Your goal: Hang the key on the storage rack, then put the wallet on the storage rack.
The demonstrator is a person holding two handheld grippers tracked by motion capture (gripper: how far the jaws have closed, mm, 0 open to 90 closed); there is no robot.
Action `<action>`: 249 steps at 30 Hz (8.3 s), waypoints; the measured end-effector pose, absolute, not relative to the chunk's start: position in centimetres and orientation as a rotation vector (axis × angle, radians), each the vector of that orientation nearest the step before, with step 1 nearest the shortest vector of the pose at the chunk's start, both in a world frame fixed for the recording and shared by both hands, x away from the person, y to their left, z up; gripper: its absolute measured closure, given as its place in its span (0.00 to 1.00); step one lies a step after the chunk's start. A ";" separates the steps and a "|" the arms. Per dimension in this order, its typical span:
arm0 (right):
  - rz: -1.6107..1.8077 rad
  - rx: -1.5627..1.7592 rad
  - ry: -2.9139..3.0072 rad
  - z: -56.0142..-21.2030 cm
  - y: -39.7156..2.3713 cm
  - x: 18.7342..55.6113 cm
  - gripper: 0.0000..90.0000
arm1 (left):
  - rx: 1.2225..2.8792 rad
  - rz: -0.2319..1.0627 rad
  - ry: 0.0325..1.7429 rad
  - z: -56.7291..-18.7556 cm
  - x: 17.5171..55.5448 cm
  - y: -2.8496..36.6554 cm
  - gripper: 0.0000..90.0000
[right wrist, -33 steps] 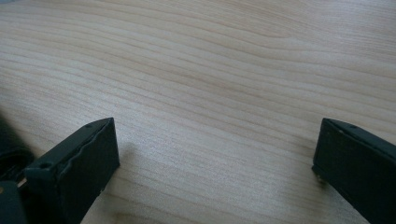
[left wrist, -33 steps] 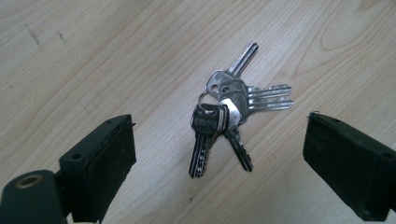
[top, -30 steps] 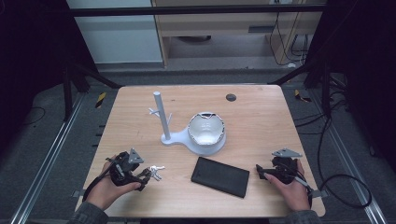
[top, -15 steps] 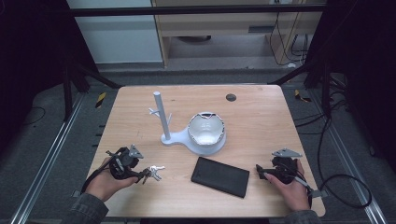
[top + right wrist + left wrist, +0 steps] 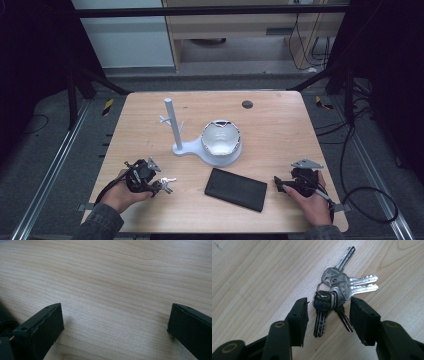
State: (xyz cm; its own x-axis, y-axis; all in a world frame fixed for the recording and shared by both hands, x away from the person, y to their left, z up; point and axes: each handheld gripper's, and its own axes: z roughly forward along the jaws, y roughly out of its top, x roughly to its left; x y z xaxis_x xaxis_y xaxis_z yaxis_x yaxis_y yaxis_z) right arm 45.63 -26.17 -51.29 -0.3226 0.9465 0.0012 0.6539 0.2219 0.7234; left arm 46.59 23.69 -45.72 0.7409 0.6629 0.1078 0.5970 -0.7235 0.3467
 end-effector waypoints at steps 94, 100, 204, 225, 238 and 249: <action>0.880 1.464 2.066 -51.3 -25.7 46.1 0.00 | 2.642 0.438 0.866 -28.9 48.5 22.4 0.98; 0.880 1.461 2.062 -51.3 -25.6 46.7 0.01 | 2.636 0.453 0.872 -27.8 48.6 22.5 0.98; 0.882 1.476 2.056 -51.3 -25.3 46.4 0.00 | 2.518 0.576 0.837 -30.6 48.5 22.8 0.73; 0.892 1.441 2.044 -50.9 -25.7 46.1 0.04 | 2.429 0.454 0.768 -37.9 44.5 21.1 0.26; 0.898 1.399 2.050 -50.6 -25.6 45.8 0.06 | 2.387 0.303 0.681 -42.0 43.9 17.7 0.88; 0.895 1.409 2.047 -50.5 -25.7 45.8 0.07 | 2.437 0.219 0.606 -43.9 43.6 15.7 1.00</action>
State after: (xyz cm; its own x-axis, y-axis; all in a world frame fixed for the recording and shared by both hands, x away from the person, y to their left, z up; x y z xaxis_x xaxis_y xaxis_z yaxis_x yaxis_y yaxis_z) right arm 45.78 -25.74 -50.52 -0.3433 0.9387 -0.0321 0.6140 0.2502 0.7486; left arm 43.56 15.70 -43.87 0.8815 0.4720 0.0126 0.3707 -0.7084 0.6006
